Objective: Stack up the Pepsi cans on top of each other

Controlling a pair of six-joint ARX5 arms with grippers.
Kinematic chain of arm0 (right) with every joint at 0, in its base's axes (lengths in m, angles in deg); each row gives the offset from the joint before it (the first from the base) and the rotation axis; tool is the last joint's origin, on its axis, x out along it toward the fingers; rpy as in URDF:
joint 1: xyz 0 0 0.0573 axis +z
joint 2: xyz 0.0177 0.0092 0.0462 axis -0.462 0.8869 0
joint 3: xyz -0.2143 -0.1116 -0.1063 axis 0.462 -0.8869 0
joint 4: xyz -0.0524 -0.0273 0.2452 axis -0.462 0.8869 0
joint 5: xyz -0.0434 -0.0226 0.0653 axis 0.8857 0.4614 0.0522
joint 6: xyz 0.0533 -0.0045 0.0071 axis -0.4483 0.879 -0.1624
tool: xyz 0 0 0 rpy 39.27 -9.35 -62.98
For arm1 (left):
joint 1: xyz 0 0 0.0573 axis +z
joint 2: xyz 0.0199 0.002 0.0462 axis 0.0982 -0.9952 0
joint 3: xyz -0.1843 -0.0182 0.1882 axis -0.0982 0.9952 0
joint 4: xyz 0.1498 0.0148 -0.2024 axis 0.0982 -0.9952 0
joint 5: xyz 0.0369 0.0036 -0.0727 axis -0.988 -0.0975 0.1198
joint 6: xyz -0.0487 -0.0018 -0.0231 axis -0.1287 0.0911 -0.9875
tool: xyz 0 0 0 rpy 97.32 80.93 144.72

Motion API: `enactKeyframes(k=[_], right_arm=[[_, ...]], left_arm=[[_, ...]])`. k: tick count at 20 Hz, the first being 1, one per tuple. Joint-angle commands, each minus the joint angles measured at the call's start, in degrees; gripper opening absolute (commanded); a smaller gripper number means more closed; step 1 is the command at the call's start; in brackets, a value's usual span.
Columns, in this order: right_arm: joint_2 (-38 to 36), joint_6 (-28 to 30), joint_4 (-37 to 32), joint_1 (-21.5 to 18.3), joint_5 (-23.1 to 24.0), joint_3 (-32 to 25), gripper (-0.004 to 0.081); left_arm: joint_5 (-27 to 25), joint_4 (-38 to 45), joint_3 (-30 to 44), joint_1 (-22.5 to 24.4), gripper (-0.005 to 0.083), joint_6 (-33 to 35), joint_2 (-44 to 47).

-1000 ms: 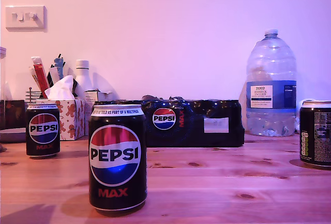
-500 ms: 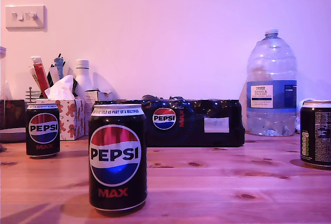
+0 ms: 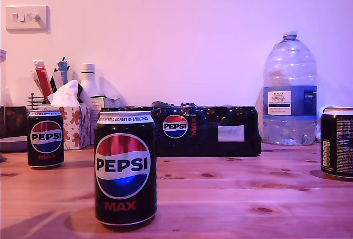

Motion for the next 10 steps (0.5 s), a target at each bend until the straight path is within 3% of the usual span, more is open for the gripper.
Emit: enactKeyframes(k=[1,3,4,5,10], right_arm=[[2.97,-1.99,-3.61,0.26,-0.04,0.9,0.034],[6.01,-4.0,-6.88,0.26,-0.02,0.9,0.0644],[7.32,-4.17,-8.0,0.26,0.02,0.9,0.071],[8.61,-4.42,-9.18,0.28,0.0,0.9,0.0723],[14.84,-0.96,-17.14,0.35,-0.2,0.87,0.0722]], left_arm=[[0.11,3.83,-0.28,-0.17,0.0176,-0.13,-3.48],[0.48,9.33,-0.28,-0.55,0.0506,-0.13,-6.58],[-0.42,12.04,-0.28,-0.76,0.0666,-0.42,-8.0],[-1.2,13.57,-0.28,-0.85,0.0772,-1.75,-9.31],[-2.45,18.45,-0.28,-0.92,0.0791,5.51,-14.88]])
